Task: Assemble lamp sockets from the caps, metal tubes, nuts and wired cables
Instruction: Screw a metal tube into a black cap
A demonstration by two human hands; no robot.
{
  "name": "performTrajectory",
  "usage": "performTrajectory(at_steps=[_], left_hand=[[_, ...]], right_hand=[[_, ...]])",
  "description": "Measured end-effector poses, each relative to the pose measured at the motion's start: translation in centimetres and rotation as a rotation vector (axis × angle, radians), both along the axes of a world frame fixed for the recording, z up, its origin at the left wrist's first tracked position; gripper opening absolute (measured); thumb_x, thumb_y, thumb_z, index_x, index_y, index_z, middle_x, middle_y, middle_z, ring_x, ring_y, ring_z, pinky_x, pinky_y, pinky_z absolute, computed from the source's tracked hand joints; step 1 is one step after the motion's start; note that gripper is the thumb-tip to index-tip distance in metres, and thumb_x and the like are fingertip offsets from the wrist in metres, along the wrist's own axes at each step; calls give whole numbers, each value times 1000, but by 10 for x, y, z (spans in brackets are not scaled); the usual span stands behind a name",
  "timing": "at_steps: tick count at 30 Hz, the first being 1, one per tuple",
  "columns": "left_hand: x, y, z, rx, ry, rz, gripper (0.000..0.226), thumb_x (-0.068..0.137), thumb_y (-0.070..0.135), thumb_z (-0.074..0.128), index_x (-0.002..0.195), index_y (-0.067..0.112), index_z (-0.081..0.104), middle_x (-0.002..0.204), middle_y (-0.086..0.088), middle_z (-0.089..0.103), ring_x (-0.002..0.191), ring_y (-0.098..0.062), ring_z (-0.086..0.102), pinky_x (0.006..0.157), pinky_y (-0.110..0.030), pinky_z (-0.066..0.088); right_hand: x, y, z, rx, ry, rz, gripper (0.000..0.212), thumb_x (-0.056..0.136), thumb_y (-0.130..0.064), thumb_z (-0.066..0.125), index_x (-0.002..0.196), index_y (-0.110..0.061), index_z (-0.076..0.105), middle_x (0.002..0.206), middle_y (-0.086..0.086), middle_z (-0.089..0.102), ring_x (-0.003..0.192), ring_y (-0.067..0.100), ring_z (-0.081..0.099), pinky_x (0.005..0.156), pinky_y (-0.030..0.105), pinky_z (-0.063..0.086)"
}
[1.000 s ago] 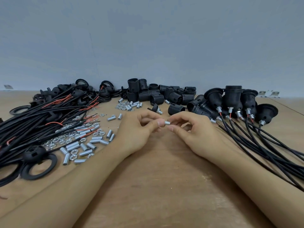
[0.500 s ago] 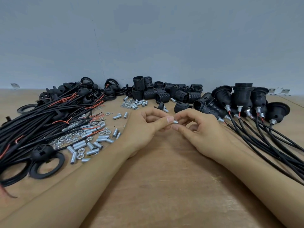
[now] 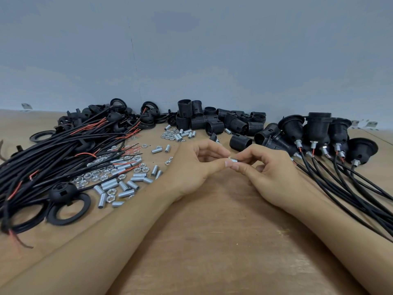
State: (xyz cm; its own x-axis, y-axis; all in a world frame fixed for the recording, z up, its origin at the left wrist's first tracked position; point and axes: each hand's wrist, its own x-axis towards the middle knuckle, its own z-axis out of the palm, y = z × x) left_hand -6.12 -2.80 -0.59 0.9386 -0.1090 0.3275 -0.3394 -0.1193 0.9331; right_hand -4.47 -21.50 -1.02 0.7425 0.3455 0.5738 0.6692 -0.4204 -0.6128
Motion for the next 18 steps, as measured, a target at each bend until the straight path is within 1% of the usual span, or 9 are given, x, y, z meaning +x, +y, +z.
performTrajectory(at_steps=[3, 5, 7, 9, 11, 12, 14, 17, 18], left_hand=[[1, -1, 0, 19, -36, 4, 14, 78, 0, 79, 86, 10, 72, 84, 1, 77, 81, -10, 72, 80, -20, 56], [0, -2, 0, 50, -68, 0, 15, 78, -1, 79, 84, 12, 72, 85, 1, 77, 83, -11, 73, 81, -20, 56], [-1, -2, 0, 92, -88, 2, 19, 79, -2, 78, 82, 16, 73, 84, 4, 78, 83, -9, 74, 80, -18, 54], [-3, -2, 0, 133, -111, 16, 20, 80, -1, 78, 82, 18, 76, 84, 7, 77, 83, -5, 73, 78, -15, 52], [-4, -3, 1, 182, -160, 40, 18, 81, 1, 78, 85, 18, 78, 86, 9, 77, 85, -4, 72, 79, -15, 53], [-5, -3, 1, 211, -197, 59, 17, 81, 3, 79, 86, 20, 79, 86, 9, 77, 85, -5, 72, 80, -17, 53], [-6, -2, 2, 271, -260, 96, 20, 82, 8, 79, 86, 27, 78, 84, 13, 76, 83, -6, 70, 79, -19, 53], [-5, 2, 1, 396, -320, 136, 19, 81, 14, 80, 88, 31, 75, 81, 19, 71, 82, -3, 65, 70, -12, 46], [-3, 5, 1, 452, -339, 154, 15, 82, 17, 80, 90, 29, 75, 83, 20, 70, 83, -3, 64, 71, -11, 45]], right_hand=[[1, -3, -1, -26, 25, -30, 5, 84, -15, 76, 86, -17, 72, 74, -28, 65, 57, -7, 59, 54, 4, 39], [0, -4, -2, -35, 39, -38, 4, 85, -16, 75, 85, -18, 72, 70, -27, 65, 55, -7, 58, 54, 5, 38], [0, -5, -1, -38, 76, -40, 7, 88, -18, 73, 83, -23, 71, 66, -20, 65, 55, -3, 58, 53, 8, 39], [0, -5, -2, -42, 129, -30, 10, 92, -21, 68, 83, -25, 70, 67, -11, 67, 59, 2, 59, 55, 17, 47], [-1, -6, -2, -46, 175, -25, 16, 96, -24, 61, 83, -20, 69, 69, -5, 68, 62, 4, 62, 60, 28, 53], [-1, -7, -2, -45, 195, -19, 20, 97, -26, 58, 83, -18, 69, 69, -4, 69, 63, 4, 63, 61, 28, 53], [-2, -6, -3, -53, 220, -8, 24, 99, -28, 55, 82, -16, 68, 68, -4, 69, 63, 3, 64, 61, 23, 50], [-2, -6, -4, -69, 212, -17, 22, 97, -28, 58, 81, -17, 69, 69, -7, 69, 65, 3, 64, 63, 22, 51], [-2, -6, -3, -68, 210, -20, 22, 96, -29, 59, 80, -18, 69, 69, -8, 69, 65, 3, 63, 63, 23, 51]])
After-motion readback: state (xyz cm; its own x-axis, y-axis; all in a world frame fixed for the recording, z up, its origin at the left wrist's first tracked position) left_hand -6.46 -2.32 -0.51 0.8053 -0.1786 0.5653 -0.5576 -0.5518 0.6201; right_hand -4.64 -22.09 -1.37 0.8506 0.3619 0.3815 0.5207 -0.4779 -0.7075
